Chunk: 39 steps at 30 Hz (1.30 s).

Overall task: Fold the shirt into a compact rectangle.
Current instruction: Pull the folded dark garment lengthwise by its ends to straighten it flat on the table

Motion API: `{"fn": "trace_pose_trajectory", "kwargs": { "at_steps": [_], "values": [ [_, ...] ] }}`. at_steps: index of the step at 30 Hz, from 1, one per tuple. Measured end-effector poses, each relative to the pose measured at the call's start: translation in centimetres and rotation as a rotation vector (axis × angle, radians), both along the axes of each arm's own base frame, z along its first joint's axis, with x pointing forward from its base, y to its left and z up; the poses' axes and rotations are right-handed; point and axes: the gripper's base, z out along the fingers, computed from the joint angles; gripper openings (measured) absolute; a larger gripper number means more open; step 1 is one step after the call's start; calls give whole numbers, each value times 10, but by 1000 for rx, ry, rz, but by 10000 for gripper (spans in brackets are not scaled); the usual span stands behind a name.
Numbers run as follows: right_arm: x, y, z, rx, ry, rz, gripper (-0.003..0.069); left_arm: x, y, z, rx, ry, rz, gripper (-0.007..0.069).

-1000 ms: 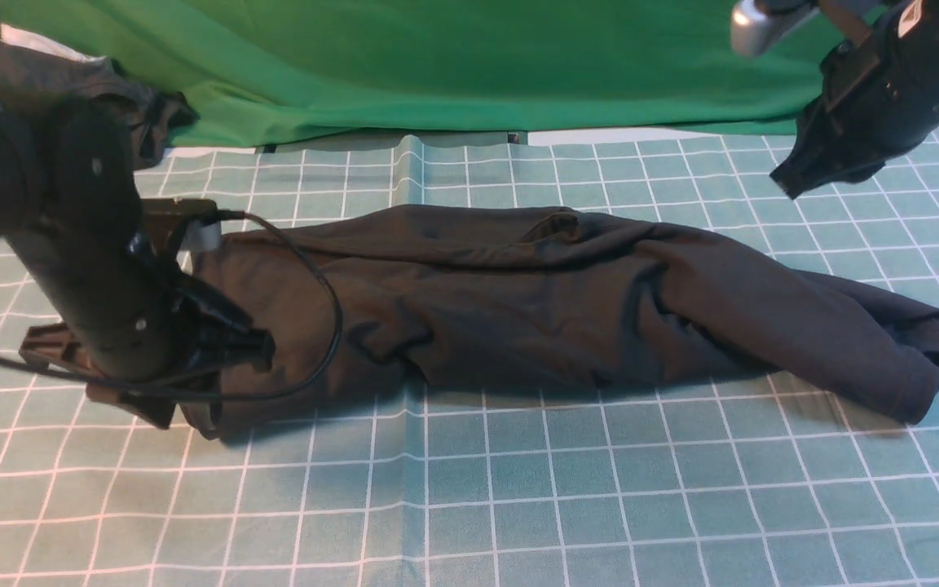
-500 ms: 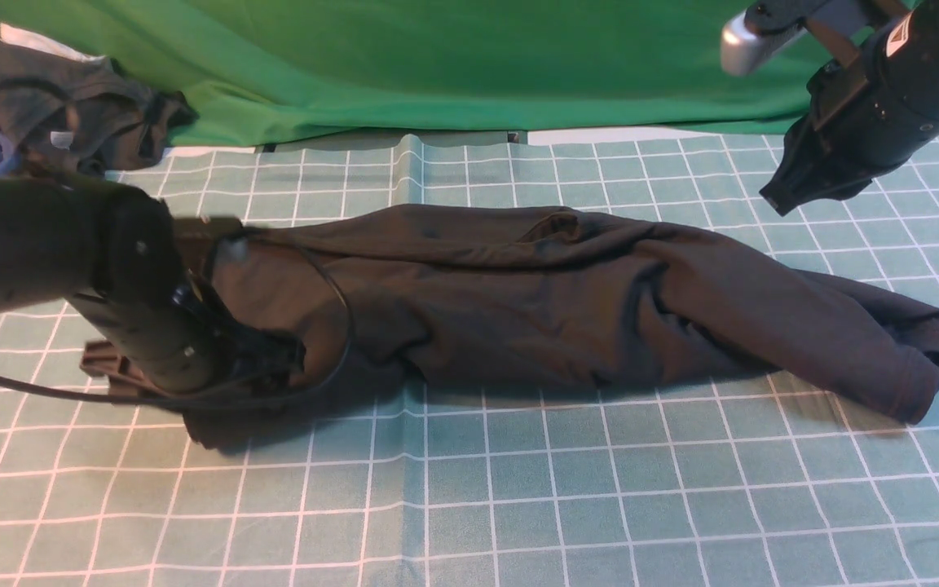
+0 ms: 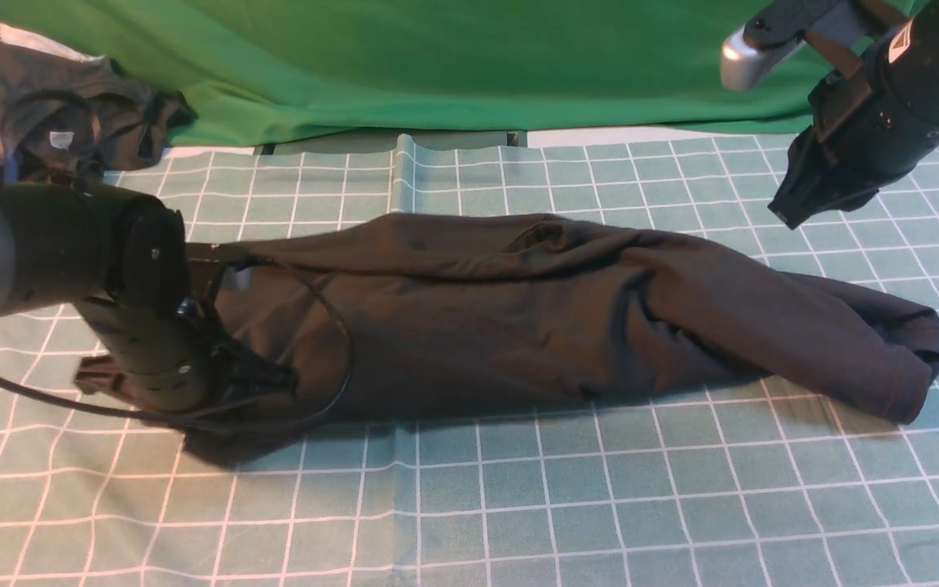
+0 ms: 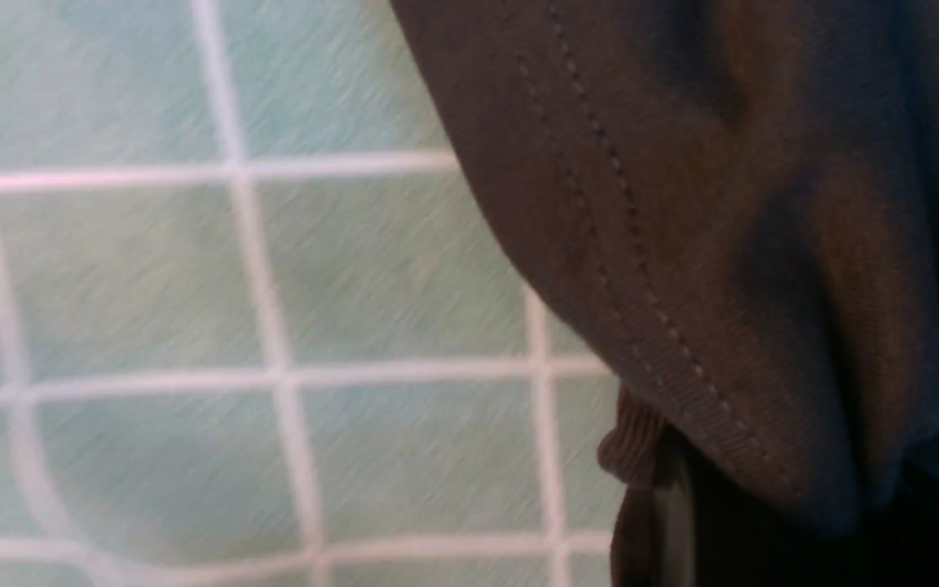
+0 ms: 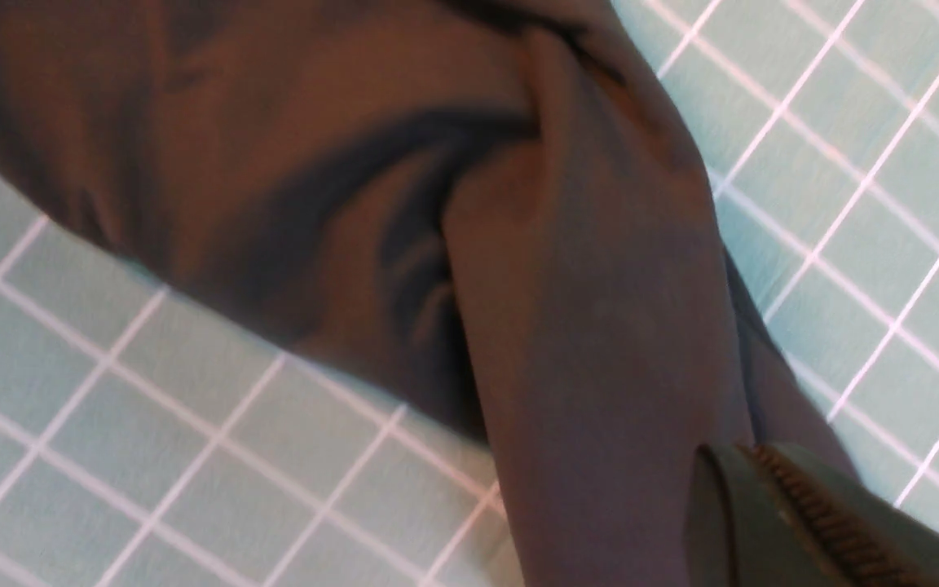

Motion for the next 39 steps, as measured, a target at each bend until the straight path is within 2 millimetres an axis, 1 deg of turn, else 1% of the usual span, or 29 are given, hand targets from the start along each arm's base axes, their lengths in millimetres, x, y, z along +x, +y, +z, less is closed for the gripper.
{"fn": "trace_pose_trajectory", "kwargs": {
  "at_steps": [4, 7, 12, 14, 15, 16, 17, 19, 20, 22, 24, 25, 26, 28, 30, 37, 39],
  "values": [
    [-4, -1, -2, -13, 43, 5, 22, -12, 10, 23, 92, 2, -51, 105],
    [-8, -2, -4, -27, 95, 9, 22, -16, 16, 35, 158, -21, -89, 105],
    [-16, -4, -11, -47, 183, -1, 22, -16, 21, 37, 222, -30, -125, 105],
    [-20, -6, -20, -50, 228, -35, 27, -14, 23, 35, 240, -41, -142, 105],
    [-20, -6, -21, -50, 232, -39, 27, -14, 23, 35, 241, -44, -144, 105],
    [-23, -10, -30, -51, 266, -67, 52, -12, 24, 34, 253, -52, -153, 105],
    [-23, -14, -35, -50, 279, -87, 74, -11, 26, 33, 254, -57, -144, 105],
    [-24, -23, -45, -48, 305, -139, 144, -9, 31, 31, 247, -68, -116, 105],
    [-24, -33, -54, -42, 318, -188, 208, -8, 36, 31, 237, -75, -93, 105],
    [-25, -44, -65, -32, 331, -249, 317, -6, 44, 30, 213, -86, -50, 105],
    [-26, -50, -76, -15, 342, -283, 421, -5, 51, 29, 182, -99, -1, 105],
    [-26, -51, -76, -8, 340, -286, 429, -5, 52, 29, 178, -100, 4, 105],
    [-27, -50, -82, 10, 354, -287, 475, -4, 55, 29, 157, -111, 26, 105],
    [-26, -47, -89, 36, 378, -287, 505, -3, 57, 29, 135, -123, 42, 105],
    [-25, -44, -97, 60, 404, -296, 513, -2, 57, 29, 125, -134, 40, 105],
    [-20, -40, -126, 65, 523, -307, 517, -2, 55, 29, 99, -135, 25, 105],
    [-20, -40, -131, 58, 540, -294, 507, -2, 55, 29, 96, -134, 21, 105]
  ]
}}
